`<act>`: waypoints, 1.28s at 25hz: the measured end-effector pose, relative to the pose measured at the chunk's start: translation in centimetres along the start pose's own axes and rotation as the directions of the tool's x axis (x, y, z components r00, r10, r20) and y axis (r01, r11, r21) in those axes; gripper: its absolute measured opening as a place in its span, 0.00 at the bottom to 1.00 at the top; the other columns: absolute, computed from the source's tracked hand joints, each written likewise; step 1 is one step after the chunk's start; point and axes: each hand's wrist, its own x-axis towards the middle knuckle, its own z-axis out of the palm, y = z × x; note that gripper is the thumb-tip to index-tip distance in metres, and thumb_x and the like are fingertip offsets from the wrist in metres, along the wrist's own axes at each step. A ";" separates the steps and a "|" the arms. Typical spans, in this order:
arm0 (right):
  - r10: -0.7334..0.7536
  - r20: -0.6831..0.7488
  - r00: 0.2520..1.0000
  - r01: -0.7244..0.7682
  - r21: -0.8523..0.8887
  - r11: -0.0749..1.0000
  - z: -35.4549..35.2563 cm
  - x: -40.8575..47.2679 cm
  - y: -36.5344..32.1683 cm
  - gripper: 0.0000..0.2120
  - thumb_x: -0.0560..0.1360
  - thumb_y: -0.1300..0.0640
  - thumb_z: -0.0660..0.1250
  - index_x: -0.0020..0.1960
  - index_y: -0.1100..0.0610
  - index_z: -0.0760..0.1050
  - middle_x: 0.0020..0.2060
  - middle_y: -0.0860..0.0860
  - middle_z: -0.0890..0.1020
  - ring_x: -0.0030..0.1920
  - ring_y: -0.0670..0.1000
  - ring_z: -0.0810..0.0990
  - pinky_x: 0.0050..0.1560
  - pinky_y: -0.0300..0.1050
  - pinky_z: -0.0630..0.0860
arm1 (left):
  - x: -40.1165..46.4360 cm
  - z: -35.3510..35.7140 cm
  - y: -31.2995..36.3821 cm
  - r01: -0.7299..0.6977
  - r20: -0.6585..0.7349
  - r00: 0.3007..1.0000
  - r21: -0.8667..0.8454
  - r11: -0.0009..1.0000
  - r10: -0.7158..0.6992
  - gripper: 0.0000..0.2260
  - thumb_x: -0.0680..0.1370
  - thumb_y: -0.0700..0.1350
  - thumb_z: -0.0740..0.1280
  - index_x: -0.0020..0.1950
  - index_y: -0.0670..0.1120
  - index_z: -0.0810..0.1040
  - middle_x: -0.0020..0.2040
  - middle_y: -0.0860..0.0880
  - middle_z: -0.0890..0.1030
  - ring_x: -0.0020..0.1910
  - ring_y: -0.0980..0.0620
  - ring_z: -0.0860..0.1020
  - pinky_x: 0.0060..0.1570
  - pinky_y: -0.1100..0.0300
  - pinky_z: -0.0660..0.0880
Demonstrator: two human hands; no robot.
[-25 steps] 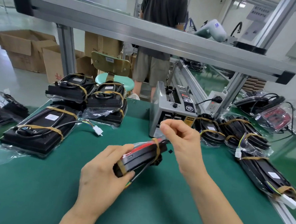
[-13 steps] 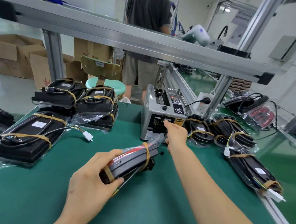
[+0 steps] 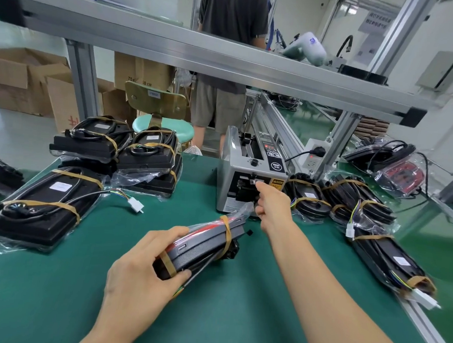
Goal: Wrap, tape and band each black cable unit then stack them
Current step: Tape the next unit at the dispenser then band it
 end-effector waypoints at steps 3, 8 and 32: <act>-0.255 0.175 0.951 0.261 -0.014 0.965 -1.1 -2.7 -0.4 0.06 0.76 0.59 0.69 0.41 0.51 0.79 0.26 0.43 0.72 0.28 0.43 0.66 0.30 0.33 0.65 | 0.0 -0.2 -0.1 0.012 0.011 1.000 0.000 1.000 -0.012 0.36 0.60 0.41 0.80 0.58 0.69 0.71 0.53 0.68 0.76 0.49 0.69 0.74 0.46 0.74 0.68; -0.817 0.542 0.196 0.979 -0.059 0.196 0.0 -10.8 0.9 0.05 0.75 0.56 0.69 0.41 0.54 0.81 0.32 0.46 0.74 0.34 0.44 0.72 0.37 0.36 0.69 | 0.8 -0.4 0.4 0.014 0.037 0.999 -0.027 1.000 -0.013 0.32 0.61 0.41 0.78 0.57 0.66 0.71 0.48 0.64 0.79 0.48 0.64 0.76 0.48 0.72 0.70; -0.756 0.655 0.008 0.996 -0.073 -0.053 -0.3 -14.5 3.9 0.06 0.75 0.61 0.68 0.43 0.61 0.83 0.34 0.54 0.79 0.34 0.55 0.76 0.35 0.51 0.74 | 0.8 -0.7 0.6 0.115 0.075 0.991 -0.115 0.987 -0.107 0.25 0.65 0.44 0.74 0.56 0.66 0.74 0.50 0.64 0.79 0.47 0.61 0.77 0.49 0.57 0.75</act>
